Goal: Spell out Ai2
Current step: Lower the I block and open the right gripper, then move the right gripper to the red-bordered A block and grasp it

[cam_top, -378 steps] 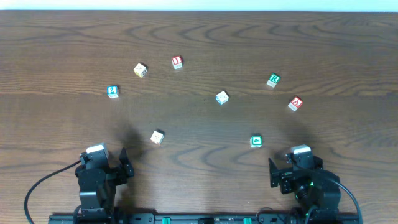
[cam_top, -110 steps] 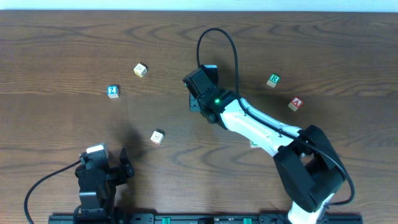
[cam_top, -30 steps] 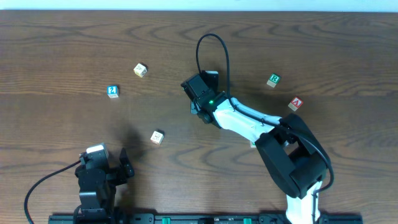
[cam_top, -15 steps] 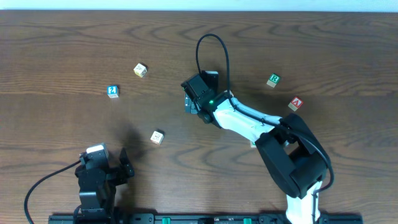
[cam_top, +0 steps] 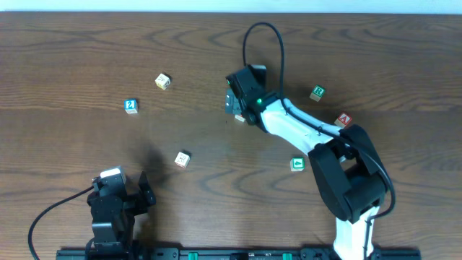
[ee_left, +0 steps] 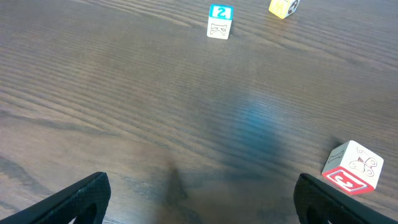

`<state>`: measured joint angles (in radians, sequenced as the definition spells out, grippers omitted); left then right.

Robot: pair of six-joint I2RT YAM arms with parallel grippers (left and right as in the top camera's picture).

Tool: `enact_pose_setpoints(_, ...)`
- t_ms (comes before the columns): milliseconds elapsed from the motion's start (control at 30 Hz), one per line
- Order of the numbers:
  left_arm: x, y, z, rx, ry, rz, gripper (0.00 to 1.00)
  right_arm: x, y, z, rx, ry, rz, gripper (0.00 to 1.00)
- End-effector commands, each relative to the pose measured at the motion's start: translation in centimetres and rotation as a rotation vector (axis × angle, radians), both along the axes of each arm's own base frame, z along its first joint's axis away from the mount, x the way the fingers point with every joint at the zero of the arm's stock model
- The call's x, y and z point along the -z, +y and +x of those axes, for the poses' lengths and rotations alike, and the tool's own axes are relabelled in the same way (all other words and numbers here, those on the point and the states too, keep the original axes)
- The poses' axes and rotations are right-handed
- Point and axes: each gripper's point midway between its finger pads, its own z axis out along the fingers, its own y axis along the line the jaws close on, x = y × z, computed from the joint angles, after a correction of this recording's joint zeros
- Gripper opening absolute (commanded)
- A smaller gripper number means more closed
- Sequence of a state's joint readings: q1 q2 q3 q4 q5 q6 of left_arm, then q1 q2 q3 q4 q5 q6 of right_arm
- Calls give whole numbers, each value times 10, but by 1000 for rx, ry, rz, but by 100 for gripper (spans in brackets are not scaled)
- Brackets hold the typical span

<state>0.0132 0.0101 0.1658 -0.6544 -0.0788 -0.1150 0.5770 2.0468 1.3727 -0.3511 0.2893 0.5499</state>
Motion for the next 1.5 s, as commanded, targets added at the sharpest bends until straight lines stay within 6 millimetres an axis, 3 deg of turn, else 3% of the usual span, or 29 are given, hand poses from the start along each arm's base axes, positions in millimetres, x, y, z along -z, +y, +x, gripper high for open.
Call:
enact_pose_setpoints(0,3,3,-1,-11,5,7,95,-40,27,19,-138,-65,23,99)
enact_pose_setpoints(167,3,3,-1,-11,5,7,95,-74,49,20,-201,-55,79,99)
enact_pose_setpoints(367,3,3,-1,-11,5,7,95,-85,58,-2,-261,65,127,98)
enact_pose_setpoints(400,3,3,-1,-11,5,7,96,-87,55,-5,-260,79,119,91)
enact_pose_setpoints(467,3,3,-1,-11,5,7,95,-91,49,-10,-261,93,95,58)
enact_pose_setpoints(500,3,3,-1,-11,5,7,95,-94,44,-12,-254,100,91,15)
enact_pose_setpoints(533,3,3,-1,-11,5,7,95,-96,38,-14,-245,110,87,1)
enact_pose_setpoints(733,3,3,-1,-11,5,7,95,-81,-19,-25,-172,249,33,1)
enact_pose_setpoints(867,3,3,-1,-11,5,7,95,-61,-39,-31,-154,303,21,2)
enact_pose_setpoints(1067,3,3,-1,-11,5,7,95,-14,-40,-52,-186,370,39,1)
enact_pose_setpoints(1467,3,3,-1,-11,5,7,95,13,-29,-54,-216,344,42,2)
